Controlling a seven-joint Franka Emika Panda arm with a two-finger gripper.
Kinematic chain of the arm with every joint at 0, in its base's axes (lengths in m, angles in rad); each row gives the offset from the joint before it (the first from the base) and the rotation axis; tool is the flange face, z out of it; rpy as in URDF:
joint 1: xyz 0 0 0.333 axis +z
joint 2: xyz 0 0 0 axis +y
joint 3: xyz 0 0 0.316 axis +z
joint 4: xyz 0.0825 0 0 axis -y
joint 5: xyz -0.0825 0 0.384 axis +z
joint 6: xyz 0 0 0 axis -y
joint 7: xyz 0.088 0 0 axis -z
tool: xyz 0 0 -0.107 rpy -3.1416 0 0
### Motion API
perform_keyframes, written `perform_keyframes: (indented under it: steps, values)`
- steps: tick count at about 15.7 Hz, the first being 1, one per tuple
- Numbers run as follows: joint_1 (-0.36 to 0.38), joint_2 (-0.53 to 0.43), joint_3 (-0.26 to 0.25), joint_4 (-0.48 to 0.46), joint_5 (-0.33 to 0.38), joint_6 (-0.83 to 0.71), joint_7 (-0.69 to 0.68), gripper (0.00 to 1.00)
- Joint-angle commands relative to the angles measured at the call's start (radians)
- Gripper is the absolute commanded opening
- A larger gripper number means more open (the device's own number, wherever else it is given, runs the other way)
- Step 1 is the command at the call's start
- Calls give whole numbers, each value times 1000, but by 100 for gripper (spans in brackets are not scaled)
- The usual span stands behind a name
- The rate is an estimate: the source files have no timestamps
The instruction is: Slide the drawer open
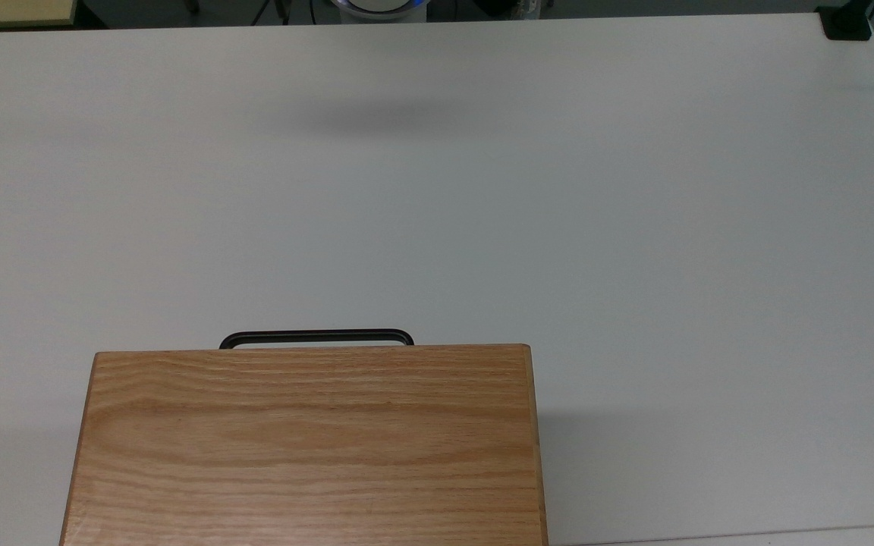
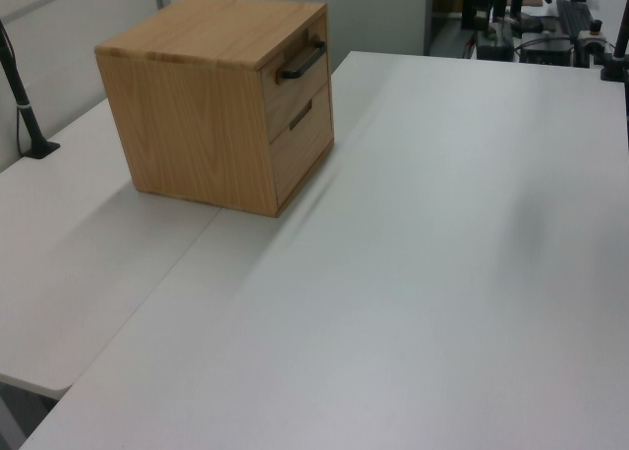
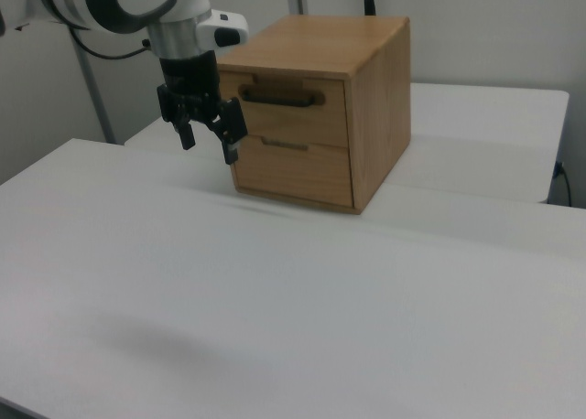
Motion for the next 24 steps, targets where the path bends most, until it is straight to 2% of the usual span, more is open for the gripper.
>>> perform_keyframes:
  steps: [1, 5, 7, 10, 13, 15, 16, 18, 22, 24]
  values:
    - [6, 10, 0, 7, 17, -7, 67, 100]
    - [11, 56, 9, 9, 22, 12, 256, 100]
    - [11, 63, 9, 9, 49, 82, 319, 100]
    - [12, 108, 11, 9, 101, 199, 503, 100]
    - [23, 176, 11, 9, 158, 408, 733, 100]
    - [37, 216, 12, 10, 175, 554, 827, 100]
    - [69, 236, 12, 15, 176, 614, 860, 100]
    - [106, 268, 11, 57, 170, 714, 928, 100]
    - [146, 383, 11, 172, 166, 782, 1034, 100]
    - [175, 423, 3, 190, 164, 866, 1100, 100]
